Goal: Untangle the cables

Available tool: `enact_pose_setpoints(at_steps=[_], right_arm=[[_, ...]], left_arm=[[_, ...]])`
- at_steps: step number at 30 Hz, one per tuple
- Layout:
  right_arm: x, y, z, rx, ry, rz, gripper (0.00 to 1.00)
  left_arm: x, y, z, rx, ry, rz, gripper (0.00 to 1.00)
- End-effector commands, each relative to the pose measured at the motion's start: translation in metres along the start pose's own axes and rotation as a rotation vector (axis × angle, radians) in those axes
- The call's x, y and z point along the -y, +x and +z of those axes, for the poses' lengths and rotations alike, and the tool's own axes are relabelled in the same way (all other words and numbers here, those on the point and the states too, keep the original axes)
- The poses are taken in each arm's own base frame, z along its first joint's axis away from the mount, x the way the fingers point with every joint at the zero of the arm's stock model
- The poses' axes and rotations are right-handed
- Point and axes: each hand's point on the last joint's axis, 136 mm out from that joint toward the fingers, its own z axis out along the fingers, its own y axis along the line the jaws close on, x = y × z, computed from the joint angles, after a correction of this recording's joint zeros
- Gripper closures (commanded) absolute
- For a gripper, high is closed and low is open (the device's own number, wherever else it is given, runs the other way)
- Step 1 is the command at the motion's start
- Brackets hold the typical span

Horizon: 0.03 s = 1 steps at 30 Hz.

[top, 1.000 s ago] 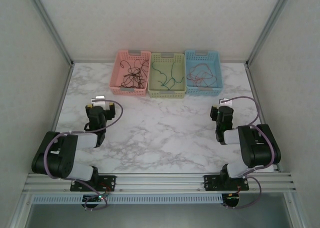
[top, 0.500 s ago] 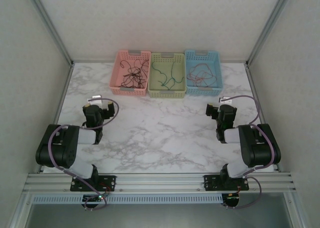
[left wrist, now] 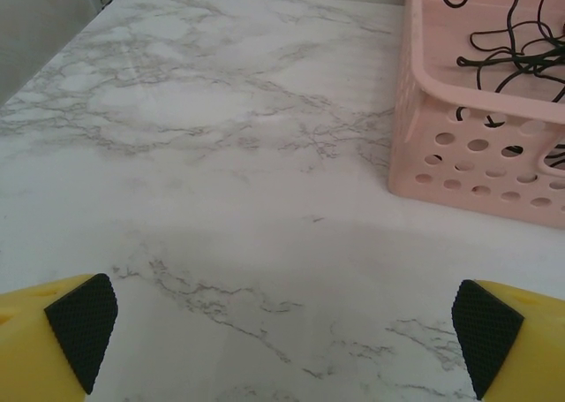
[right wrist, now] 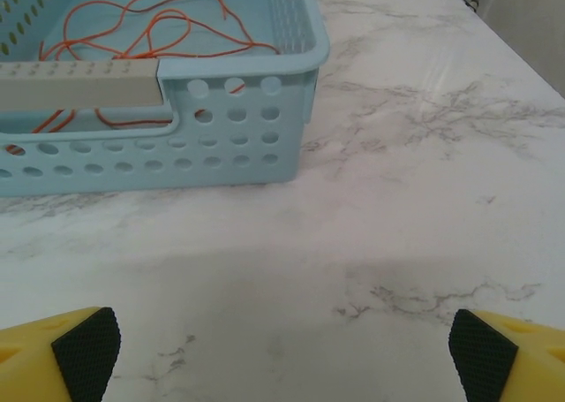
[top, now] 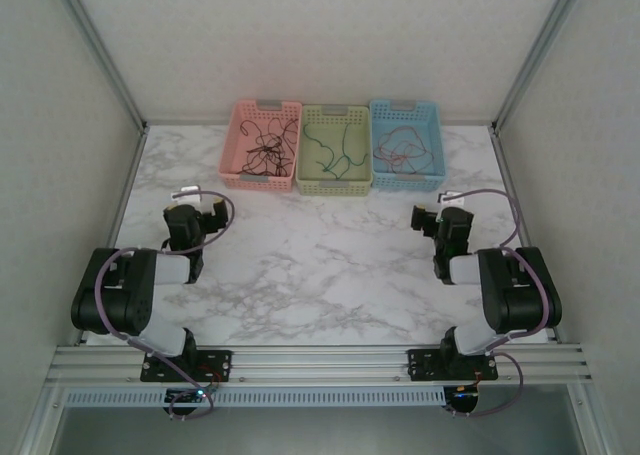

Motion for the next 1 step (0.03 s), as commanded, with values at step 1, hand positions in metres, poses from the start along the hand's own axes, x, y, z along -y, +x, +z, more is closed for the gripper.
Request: enact_pose_setpoints(at_steps=[1], right_arm=[[-0.0059, -0.0101, 0.0015, 0.028, -0.035, -0.008, 0.01]], left_arm=[[0.0017, -0.0033, 0.0017, 0.002, 0.011, -0.024, 0.00]])
